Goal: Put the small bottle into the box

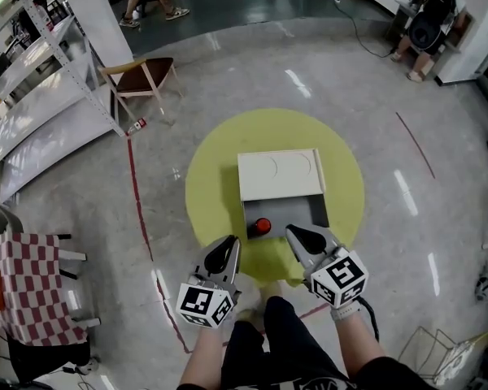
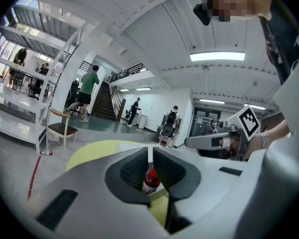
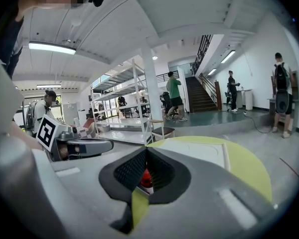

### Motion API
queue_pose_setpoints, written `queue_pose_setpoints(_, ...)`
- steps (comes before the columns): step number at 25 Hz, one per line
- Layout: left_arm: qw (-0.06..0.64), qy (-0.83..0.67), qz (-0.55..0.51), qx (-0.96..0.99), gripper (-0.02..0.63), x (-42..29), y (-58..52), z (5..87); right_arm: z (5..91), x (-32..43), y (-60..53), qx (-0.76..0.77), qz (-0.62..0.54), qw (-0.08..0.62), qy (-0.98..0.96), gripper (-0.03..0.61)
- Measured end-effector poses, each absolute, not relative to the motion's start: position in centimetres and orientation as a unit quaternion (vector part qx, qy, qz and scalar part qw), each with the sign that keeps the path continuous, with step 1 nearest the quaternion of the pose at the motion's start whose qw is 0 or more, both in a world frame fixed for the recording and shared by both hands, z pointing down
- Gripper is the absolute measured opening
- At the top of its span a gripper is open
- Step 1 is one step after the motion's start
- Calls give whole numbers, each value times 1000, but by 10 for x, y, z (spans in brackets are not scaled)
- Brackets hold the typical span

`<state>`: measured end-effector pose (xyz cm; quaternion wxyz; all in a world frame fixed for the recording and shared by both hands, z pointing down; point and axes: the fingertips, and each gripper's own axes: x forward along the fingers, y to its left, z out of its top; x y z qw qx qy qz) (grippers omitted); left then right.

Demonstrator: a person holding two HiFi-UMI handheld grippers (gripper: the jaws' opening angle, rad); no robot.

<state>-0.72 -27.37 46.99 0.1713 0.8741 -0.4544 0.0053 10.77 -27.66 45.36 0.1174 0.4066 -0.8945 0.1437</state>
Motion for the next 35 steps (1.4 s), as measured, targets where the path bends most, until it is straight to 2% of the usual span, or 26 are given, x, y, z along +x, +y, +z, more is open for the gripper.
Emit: queue_pose_setpoints(35,138,-447,-30,883,31,-29,-250,379,366,112,-234,425,136,19,-895,6)
